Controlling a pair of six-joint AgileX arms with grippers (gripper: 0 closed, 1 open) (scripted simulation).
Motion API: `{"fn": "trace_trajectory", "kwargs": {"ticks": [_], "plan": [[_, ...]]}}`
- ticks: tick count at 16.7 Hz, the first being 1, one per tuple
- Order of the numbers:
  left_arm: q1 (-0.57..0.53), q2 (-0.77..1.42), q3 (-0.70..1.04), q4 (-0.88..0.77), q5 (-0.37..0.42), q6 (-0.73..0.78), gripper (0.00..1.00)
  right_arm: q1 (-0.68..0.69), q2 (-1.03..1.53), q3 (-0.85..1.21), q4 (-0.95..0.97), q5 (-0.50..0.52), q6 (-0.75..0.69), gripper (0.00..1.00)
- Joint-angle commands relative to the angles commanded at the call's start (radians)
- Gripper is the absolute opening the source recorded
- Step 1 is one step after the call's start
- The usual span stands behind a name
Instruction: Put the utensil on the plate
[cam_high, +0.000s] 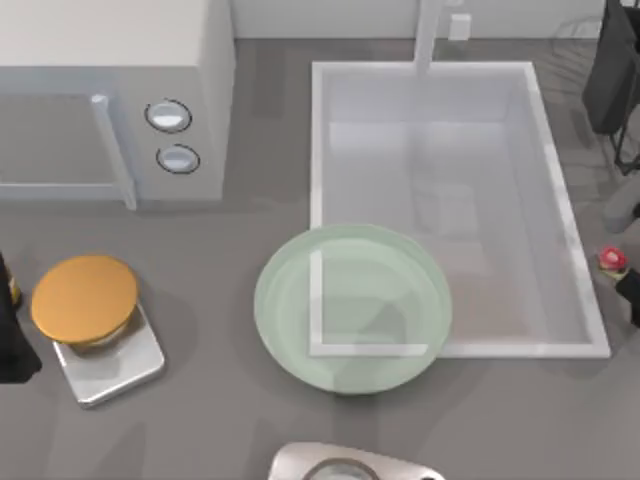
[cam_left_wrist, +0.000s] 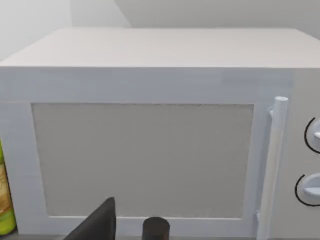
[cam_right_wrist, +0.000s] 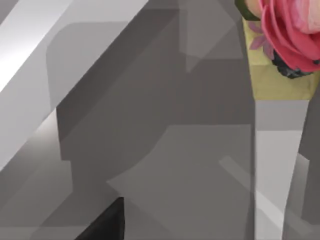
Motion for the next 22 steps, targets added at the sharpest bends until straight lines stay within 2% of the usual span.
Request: {"fn": "trace_trajectory", "kwargs": {"ticks": [10, 18, 22], "plan": [[0.000, 0.000, 0.000, 0.000, 0.000, 0.000, 1.00, 0.000, 0.000, 0.000, 0.000, 0.000, 0.000, 0.02], [0.000, 0.000, 0.000, 0.000, 0.000, 0.000, 1.00, 0.000, 0.000, 0.000, 0.000, 0.000, 0.000, 0.00], [0.000, 0.000, 0.000, 0.000, 0.000, 0.000, 1.00, 0.002, -0.072, 0.046, -0.093, -0.022, 0.014, 0.00]]}}
